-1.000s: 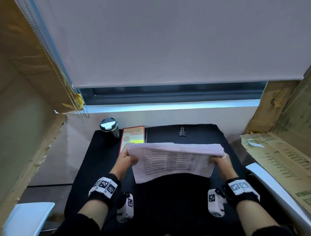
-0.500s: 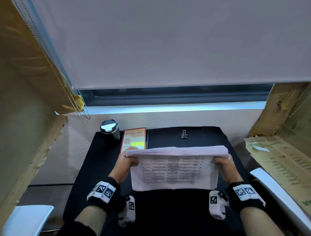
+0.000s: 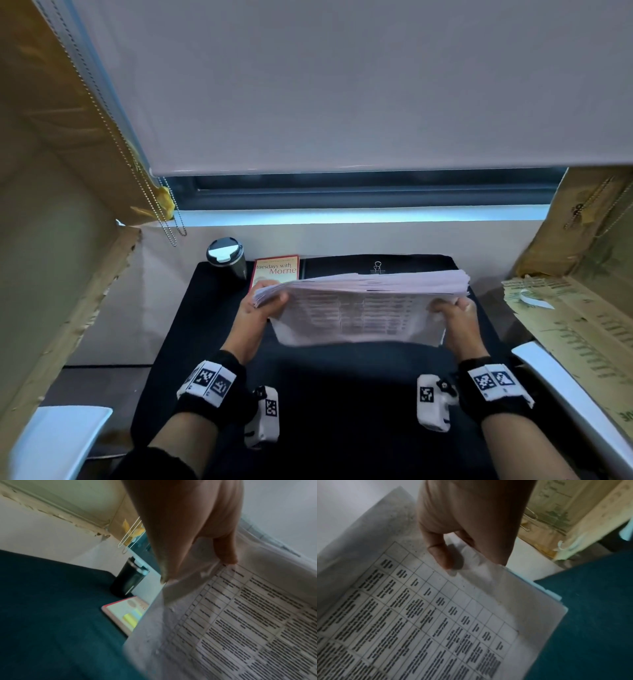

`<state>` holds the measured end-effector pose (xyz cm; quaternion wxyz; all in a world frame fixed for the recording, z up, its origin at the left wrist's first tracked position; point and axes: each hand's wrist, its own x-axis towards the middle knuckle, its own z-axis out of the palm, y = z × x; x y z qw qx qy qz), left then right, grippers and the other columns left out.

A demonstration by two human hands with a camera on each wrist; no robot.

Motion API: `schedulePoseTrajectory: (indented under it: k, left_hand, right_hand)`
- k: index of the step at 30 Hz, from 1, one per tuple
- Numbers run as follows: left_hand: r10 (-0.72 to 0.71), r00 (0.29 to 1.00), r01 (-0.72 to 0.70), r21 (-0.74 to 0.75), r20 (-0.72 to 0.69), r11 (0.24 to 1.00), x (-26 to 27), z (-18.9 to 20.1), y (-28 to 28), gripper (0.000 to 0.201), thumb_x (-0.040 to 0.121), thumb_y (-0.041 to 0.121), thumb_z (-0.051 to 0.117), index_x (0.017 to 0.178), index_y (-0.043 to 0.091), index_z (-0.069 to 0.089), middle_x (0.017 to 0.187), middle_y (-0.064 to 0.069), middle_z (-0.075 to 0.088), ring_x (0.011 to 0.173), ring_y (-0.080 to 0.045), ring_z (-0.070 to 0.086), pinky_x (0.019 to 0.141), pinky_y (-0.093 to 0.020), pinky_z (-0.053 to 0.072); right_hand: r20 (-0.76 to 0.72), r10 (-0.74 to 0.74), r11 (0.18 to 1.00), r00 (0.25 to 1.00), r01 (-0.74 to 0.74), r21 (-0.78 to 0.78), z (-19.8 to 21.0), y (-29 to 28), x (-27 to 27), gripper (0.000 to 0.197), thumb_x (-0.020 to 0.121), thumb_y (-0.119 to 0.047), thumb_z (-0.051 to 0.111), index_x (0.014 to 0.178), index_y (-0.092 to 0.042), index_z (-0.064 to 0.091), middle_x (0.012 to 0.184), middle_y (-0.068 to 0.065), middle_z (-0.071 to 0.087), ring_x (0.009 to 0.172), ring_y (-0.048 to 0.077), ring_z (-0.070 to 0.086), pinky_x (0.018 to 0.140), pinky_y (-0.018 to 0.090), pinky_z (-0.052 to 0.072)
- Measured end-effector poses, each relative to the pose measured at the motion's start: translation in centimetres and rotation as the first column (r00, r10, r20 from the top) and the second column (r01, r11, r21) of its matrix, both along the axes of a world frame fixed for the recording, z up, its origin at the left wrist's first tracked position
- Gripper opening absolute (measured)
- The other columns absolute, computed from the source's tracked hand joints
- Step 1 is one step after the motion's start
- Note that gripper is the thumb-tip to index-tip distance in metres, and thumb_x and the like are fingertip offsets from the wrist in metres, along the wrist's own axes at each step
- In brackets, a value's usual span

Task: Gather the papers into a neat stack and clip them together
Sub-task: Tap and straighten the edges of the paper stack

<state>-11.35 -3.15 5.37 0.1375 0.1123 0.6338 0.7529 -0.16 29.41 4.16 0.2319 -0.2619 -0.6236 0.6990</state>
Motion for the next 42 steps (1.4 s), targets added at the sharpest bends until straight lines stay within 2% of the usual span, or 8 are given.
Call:
schedulePoseTrajectory:
  k: [3,7,11,21,26,34,38,42]
  left_hand:
    - [-0.022,1.000,0.022,0.005,-0.004,1.000,0.3,-0.2,0.0,0.018,0.069,0.028,0.075,0.082,0.020,0.066,0.093,-0.009,0.062,0.090,-0.019,0.056,0.079,-0.033,0.042]
    - [-0.029,0.994,0.034,-0.043,0.105,0.998,1.2,-2.3,0.2,0.041,0.076,0.017,0.072,0.109,-0.004,0.061,0.097,-0.007,0.070,0.096,-0.024,0.061,0.085,-0.032,0.049]
    - [0.058,0.984,-0.059,0.002,0.170,0.998,1.1,-2.7,0.2,0.030,0.083,0.000,0.068,0.112,0.004,0.062,0.100,-0.007,0.073,0.089,-0.016,0.071,0.077,-0.026,0.057]
    - [0.078,0.987,-0.089,0.073,0.142,0.993,-0.3,-0.1,-0.3,0.022,0.088,0.007,0.059,0.108,0.013,0.063,0.091,0.001,0.076,0.087,-0.014,0.069,0.077,-0.030,0.059]
    - [-0.019,0.945,-0.016,0.105,0.326,0.994,-0.4,-1.0,-2.8,0.026,0.096,0.006,0.053,0.120,0.015,0.059,0.109,-0.010,0.073,0.095,-0.026,0.070,0.084,-0.055,0.056]
    - [-0.049,0.981,0.102,-0.285,0.185,0.953,2.4,-3.4,-2.0,0.026,0.072,-0.005,0.079,0.089,0.001,0.061,0.087,-0.015,0.069,0.070,-0.018,0.067,0.060,-0.018,0.054]
    - [-0.149,0.985,0.167,-0.243,0.092,0.956,3.1,-1.8,0.3,0.034,0.082,-0.011,0.068,0.109,0.009,0.063,0.099,-0.005,0.073,0.084,-0.009,0.069,0.073,-0.013,0.053]
    - [-0.109,0.991,0.118,-0.127,0.074,0.985,3.7,1.0,2.0,0.027,0.086,0.005,0.068,0.112,0.008,0.063,0.102,-0.002,0.073,0.096,-0.018,0.069,0.080,-0.021,0.056]
  right_hand:
    - [-0.011,-0.009,1.000,1.000,0.009,-0.013,-0.7,0.2,0.2,0.016,0.064,0.009,0.060,0.067,-0.006,0.059,0.054,-0.008,0.065,0.054,0.005,0.059,0.052,0.015,0.047]
    - [0.109,0.012,0.995,0.994,0.000,-0.104,-3.6,-0.7,1.4,0.021,0.073,0.017,0.052,0.067,-0.003,0.055,0.048,-0.005,0.061,0.054,0.018,0.054,0.047,0.019,0.044]
    - [0.156,0.055,0.996,0.986,-0.044,-0.075,-3.9,-0.7,1.5,0.021,0.072,0.022,0.053,0.067,0.002,0.058,0.045,-0.004,0.063,0.042,0.005,0.059,0.041,0.014,0.045]
    - [0.188,0.316,0.927,0.930,-0.345,0.149,0.4,1.9,2.7,0.017,0.074,0.003,0.073,0.091,0.002,0.069,0.087,0.010,0.076,0.079,0.021,0.072,0.067,0.029,0.058]
    - [0.125,0.348,0.878,0.929,-0.370,0.305,4.7,2.7,3.7,0.007,0.076,-0.008,0.076,0.075,-0.009,0.069,0.069,0.003,0.074,0.061,0.011,0.067,0.058,0.017,0.049]
    - [-0.219,0.313,0.938,0.924,-0.264,0.223,8.9,-3.6,2.0,0.012,0.079,-0.017,0.064,0.089,-0.018,0.071,0.085,-0.006,0.074,0.082,0.009,0.068,0.077,0.021,0.054]
    - [-0.249,0.353,0.930,0.902,-0.310,0.197,8.2,-5.7,1.7,0.047,0.076,-0.039,0.073,0.086,0.005,0.062,0.089,0.017,0.065,0.088,0.026,0.062,0.108,0.048,0.037]
    - [-0.245,0.375,0.924,0.894,-0.338,0.180,8.4,-6.0,1.9,0.052,0.066,-0.049,0.078,0.086,-0.002,0.067,0.093,0.012,0.069,0.092,0.026,0.065,0.099,0.044,0.047]
